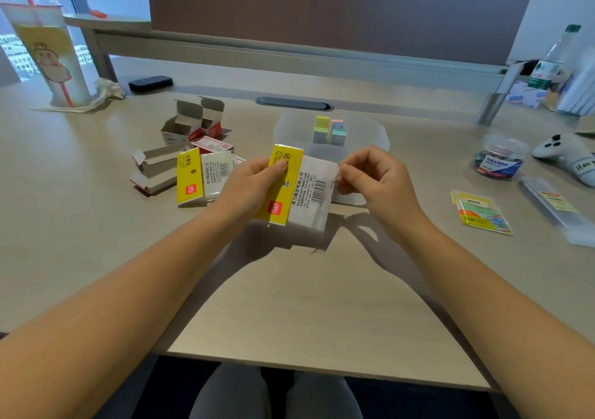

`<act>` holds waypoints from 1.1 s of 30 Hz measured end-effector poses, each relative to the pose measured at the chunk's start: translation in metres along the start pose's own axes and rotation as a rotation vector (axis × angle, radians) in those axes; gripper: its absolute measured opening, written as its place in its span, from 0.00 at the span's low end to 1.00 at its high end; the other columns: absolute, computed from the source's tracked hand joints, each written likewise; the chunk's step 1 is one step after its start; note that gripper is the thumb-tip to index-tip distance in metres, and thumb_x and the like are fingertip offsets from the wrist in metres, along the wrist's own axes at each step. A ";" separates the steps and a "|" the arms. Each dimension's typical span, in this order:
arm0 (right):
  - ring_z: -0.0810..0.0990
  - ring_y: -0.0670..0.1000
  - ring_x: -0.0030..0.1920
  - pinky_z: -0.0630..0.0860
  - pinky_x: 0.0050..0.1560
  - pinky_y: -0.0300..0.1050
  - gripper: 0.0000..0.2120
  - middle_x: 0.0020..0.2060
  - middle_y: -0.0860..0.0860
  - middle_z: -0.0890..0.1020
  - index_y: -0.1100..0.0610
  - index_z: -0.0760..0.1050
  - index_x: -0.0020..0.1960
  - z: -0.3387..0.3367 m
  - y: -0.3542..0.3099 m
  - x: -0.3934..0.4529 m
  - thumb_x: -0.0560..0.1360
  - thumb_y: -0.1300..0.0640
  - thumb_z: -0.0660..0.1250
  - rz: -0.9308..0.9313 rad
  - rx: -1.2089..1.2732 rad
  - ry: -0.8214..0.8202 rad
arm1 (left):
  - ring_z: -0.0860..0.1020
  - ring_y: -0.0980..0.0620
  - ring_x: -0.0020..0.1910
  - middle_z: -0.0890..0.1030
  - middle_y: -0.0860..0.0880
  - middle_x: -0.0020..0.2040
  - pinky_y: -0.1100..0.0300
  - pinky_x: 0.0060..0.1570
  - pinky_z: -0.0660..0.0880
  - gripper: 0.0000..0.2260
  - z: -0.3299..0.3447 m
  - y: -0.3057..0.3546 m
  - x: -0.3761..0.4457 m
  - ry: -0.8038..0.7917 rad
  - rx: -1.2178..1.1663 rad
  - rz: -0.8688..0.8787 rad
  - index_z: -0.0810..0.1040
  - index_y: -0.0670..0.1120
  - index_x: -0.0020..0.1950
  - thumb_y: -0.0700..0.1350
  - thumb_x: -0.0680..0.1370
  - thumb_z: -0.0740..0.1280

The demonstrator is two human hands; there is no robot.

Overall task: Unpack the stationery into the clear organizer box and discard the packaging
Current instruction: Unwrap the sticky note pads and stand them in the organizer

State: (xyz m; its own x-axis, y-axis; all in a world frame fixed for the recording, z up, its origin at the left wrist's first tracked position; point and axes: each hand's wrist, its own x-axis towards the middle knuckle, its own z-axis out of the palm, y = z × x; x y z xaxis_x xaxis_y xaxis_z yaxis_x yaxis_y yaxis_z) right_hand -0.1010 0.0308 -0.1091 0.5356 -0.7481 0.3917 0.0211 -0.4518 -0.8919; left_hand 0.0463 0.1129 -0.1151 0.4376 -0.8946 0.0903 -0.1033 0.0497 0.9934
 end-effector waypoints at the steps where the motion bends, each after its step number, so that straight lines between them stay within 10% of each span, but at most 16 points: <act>1: 0.77 0.40 0.30 0.77 0.36 0.32 0.12 0.33 0.51 0.77 0.55 0.71 0.36 0.000 -0.001 0.001 0.74 0.68 0.61 0.015 0.027 -0.006 | 0.79 0.54 0.39 0.80 0.52 0.40 0.61 0.39 0.77 0.10 -0.001 0.000 0.001 0.009 -0.010 0.000 0.75 0.52 0.42 0.48 0.79 0.56; 19: 0.79 0.59 0.45 0.80 0.46 0.52 0.11 0.36 0.50 0.75 0.52 0.68 0.36 0.013 -0.002 -0.006 0.70 0.63 0.68 0.086 -0.118 0.101 | 0.79 0.57 0.37 0.79 0.54 0.40 0.71 0.31 0.77 0.09 0.001 -0.006 0.000 0.037 0.004 0.200 0.74 0.51 0.42 0.45 0.79 0.56; 33: 0.81 0.49 0.39 0.79 0.41 0.40 0.08 0.37 0.47 0.79 0.51 0.73 0.38 0.005 -0.004 -0.006 0.74 0.60 0.62 0.084 -0.027 0.057 | 0.81 0.61 0.32 0.80 0.53 0.41 0.67 0.32 0.78 0.10 -0.008 -0.003 0.002 -0.032 -0.155 0.035 0.75 0.51 0.43 0.45 0.79 0.55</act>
State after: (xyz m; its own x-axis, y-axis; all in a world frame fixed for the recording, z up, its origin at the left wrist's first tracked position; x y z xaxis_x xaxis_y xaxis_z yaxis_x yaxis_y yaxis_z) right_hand -0.1003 0.0393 -0.1084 0.4858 -0.8099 0.3288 -0.0452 -0.3990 -0.9159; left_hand 0.0542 0.1146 -0.1174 0.4075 -0.9046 0.1248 0.0220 0.1464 0.9890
